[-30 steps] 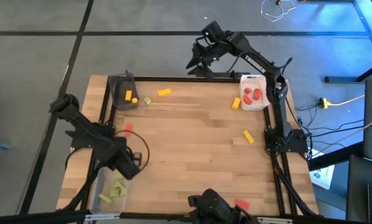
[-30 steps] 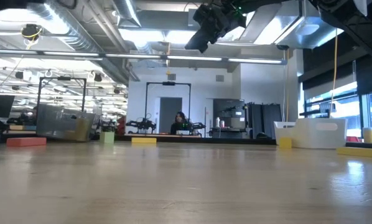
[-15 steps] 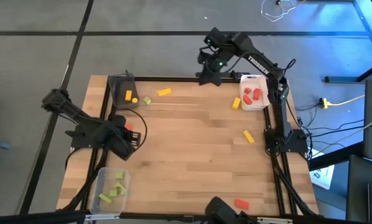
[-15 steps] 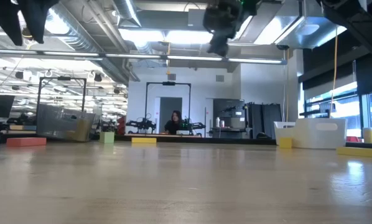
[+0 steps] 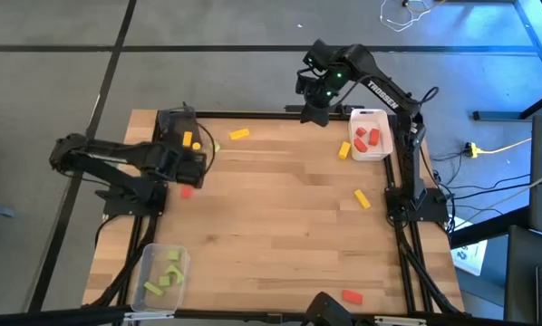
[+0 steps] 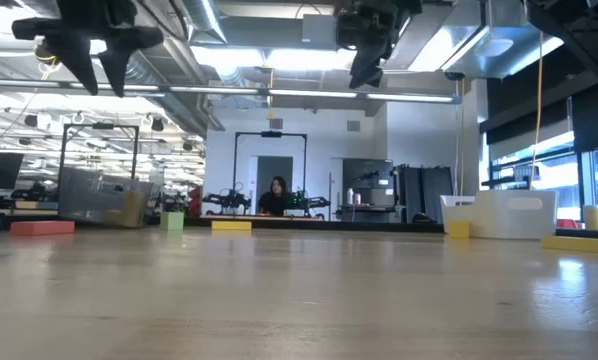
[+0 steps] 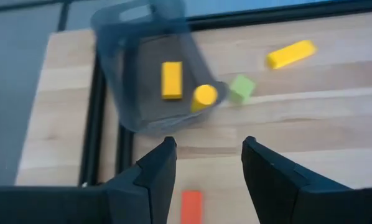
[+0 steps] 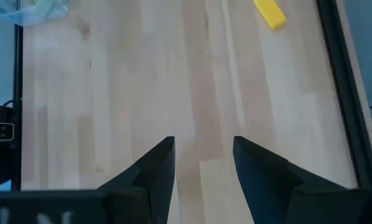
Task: Sort & place blocks by color
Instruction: Put the yellow block into the black bin
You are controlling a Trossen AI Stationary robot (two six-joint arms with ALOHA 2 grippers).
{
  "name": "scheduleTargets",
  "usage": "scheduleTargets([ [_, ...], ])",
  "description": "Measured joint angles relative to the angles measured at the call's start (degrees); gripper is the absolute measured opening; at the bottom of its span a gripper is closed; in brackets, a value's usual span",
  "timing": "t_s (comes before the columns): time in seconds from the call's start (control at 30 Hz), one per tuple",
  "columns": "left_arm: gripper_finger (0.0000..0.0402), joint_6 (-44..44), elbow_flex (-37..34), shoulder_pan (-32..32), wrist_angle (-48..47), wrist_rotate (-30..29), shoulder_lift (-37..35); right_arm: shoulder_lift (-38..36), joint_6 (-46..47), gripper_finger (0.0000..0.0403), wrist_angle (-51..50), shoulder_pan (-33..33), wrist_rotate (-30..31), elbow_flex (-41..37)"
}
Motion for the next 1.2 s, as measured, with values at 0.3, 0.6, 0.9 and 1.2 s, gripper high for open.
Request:
scheduleTargets([
  [0.3,0.0169,7.9,0.0,8.2,3.8,1.9,0.0,0.7,-0.1,0.0163,13.9,2.0,0.4,-1.3],
  [0.6,0.0169,11.7,0.0,10.8,4.3,1.9,0.0,4.7,-0.2,0.0163,36.9,5.9,4.7,-1.2],
  [0.9,0.0169,11.7,0.0,11.4,5.2,4.4,0.0,16.1,-4.5,0.0163,48.5,5.7,4.9,-1.3],
  [1.2,0.0169,11.5,0.0,11.4,6.0,7.0,0.0,24.7,-13.4,0.0163,53.3,3.4,4.2,-1.3],
])
